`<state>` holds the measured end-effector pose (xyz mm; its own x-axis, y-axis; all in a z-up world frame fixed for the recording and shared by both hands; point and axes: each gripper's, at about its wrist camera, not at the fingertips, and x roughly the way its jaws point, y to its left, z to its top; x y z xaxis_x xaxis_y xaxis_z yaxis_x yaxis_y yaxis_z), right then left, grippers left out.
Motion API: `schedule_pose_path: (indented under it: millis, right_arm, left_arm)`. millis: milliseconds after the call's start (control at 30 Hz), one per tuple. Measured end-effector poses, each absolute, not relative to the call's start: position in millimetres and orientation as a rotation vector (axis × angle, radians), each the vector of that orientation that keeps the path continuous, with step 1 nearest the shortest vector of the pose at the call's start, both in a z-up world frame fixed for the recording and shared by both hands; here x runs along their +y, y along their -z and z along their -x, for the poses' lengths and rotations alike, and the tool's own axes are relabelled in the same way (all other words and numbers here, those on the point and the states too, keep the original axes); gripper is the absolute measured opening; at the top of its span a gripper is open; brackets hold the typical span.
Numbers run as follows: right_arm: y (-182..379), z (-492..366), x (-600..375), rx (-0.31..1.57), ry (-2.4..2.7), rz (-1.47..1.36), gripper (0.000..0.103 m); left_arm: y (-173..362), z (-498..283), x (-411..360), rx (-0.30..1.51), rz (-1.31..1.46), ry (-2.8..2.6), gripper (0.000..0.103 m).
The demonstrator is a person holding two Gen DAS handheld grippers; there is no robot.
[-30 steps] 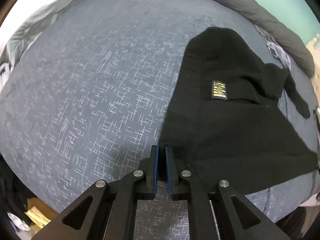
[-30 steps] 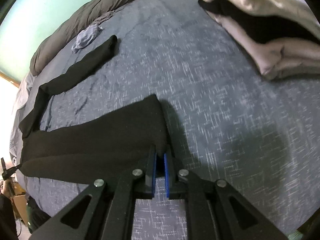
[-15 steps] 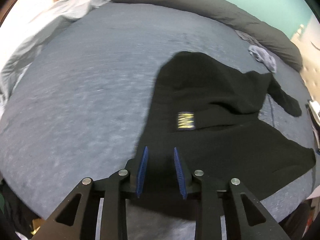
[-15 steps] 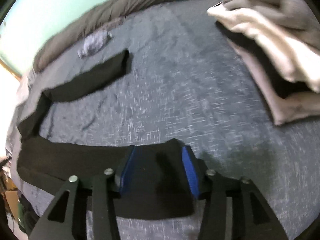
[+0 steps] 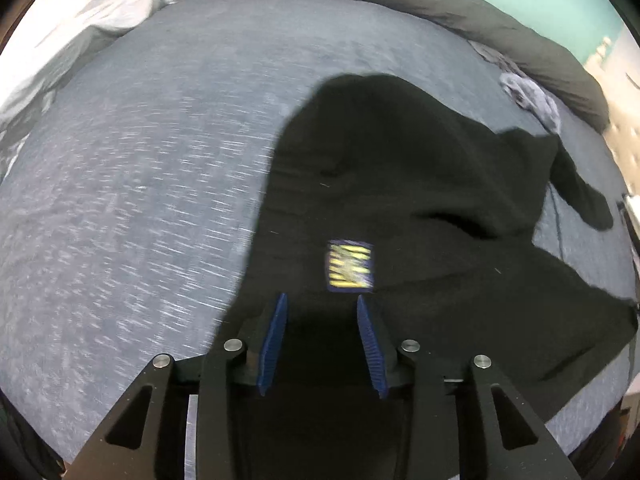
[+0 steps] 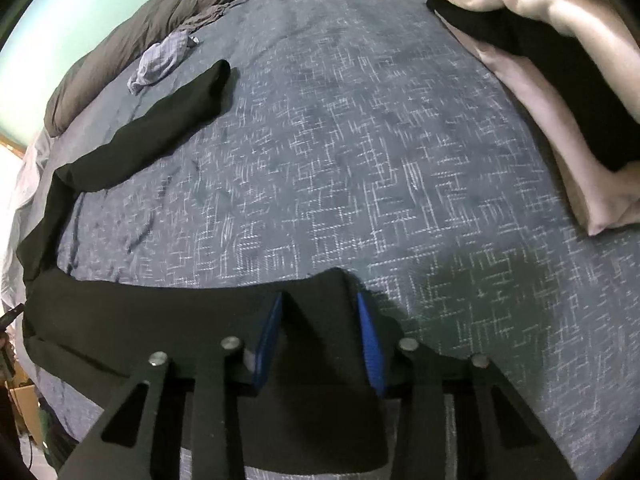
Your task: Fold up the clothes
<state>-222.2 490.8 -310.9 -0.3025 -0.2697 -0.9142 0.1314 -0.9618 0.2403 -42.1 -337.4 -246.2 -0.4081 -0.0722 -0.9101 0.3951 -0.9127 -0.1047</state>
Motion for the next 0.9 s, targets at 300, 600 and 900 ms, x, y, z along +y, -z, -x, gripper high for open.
schedule_pose_path:
  millis: [300, 600, 900]
  right_arm:
    - [308.4, 221.5, 486.5, -0.18, 2.35, -1.642, 0.013]
    - [311.8, 217.2, 487.7, -0.202, 2.344, -1.654, 0.013]
    - [312.0, 216.4, 486.9, -0.21, 2.341, -1.65, 0.013]
  left_arm:
    - [254.2, 28.5, -375.8, 0.564, -1.518, 2.287, 0.046]
    - [255.7, 12.8, -374.6, 0.655, -1.523, 2.318, 0.045]
    - [250.7, 0.0, -372.1, 0.781, -1.497, 2.368, 0.035]
